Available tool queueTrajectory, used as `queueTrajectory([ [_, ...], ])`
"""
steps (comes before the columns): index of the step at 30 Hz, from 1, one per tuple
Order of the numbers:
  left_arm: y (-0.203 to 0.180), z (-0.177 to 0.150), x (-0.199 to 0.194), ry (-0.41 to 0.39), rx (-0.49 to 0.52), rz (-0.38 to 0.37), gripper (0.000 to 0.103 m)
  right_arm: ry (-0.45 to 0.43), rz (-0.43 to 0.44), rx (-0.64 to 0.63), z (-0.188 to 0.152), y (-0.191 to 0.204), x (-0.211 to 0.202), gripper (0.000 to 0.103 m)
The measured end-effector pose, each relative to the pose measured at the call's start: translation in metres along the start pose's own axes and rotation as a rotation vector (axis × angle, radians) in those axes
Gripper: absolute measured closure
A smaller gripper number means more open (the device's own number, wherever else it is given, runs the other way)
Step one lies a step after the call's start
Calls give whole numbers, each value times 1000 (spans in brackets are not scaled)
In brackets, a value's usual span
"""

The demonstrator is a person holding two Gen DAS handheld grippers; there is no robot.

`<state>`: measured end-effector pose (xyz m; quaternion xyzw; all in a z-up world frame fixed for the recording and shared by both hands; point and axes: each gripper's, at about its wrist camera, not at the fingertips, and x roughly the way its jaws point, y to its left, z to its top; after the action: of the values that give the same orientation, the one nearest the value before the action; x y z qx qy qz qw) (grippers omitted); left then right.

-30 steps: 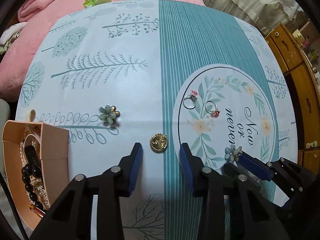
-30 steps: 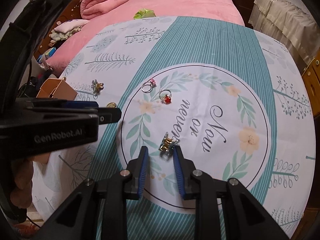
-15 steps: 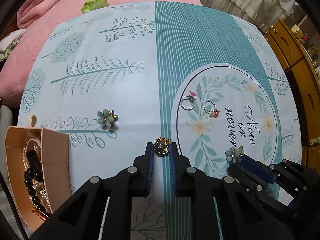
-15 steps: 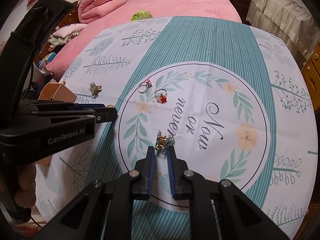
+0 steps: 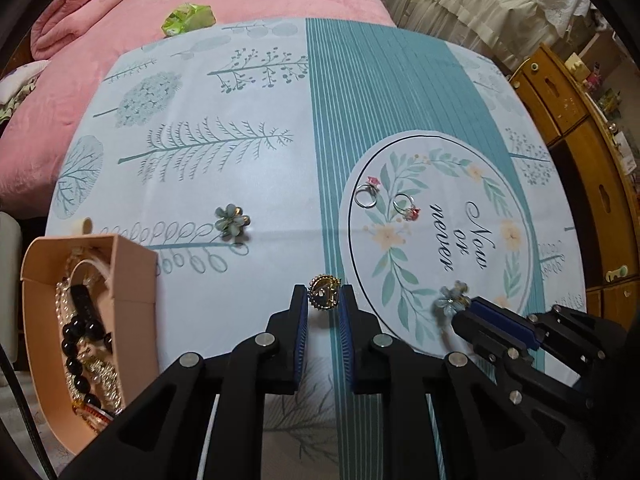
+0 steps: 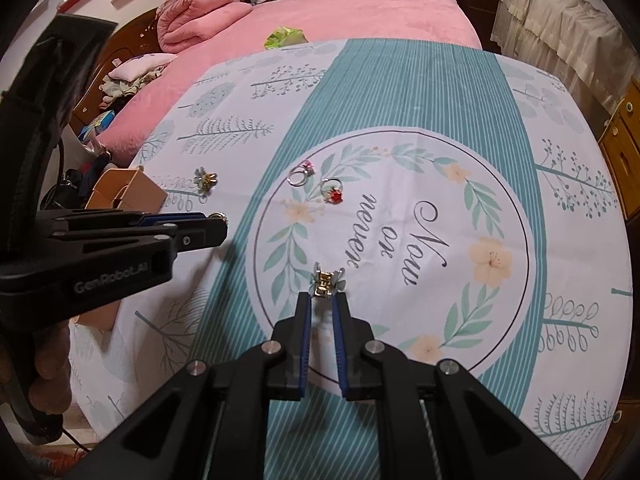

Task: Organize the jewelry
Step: 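Lift both charms and carry them toward the peach box, then lower both charms into the peach box and open both tools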

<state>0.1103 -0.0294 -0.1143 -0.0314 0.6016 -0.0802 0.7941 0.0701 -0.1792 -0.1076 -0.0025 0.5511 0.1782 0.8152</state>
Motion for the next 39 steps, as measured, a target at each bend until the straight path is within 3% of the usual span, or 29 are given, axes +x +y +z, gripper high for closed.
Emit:
queueTrajectory([
  [3, 3, -7, -13, -9, -6, -15, 90, -7, 6, -3, -1, 6, -5, 102],
  [11, 21, -33, -62, -68, -13, -15, 90, -43, 28, -36, 2, 23, -27, 102],
  [16, 48, -50, -87, -103, -58, 3, 90, -28, 33, 13, 3, 8, -31, 101],
  [25, 111, -72, -101, -113, -196, 50, 90, 21, -13, -19, -1, 0, -16, 90],
  [29, 132, -79, -100, -101, -261, 51, 90, 13, -28, 9, 2, 4, -10, 69],
  [39, 144, -78, -96, -98, -287, 50, 90, 18, -129, 102, 4, 8, 16, 68],
])
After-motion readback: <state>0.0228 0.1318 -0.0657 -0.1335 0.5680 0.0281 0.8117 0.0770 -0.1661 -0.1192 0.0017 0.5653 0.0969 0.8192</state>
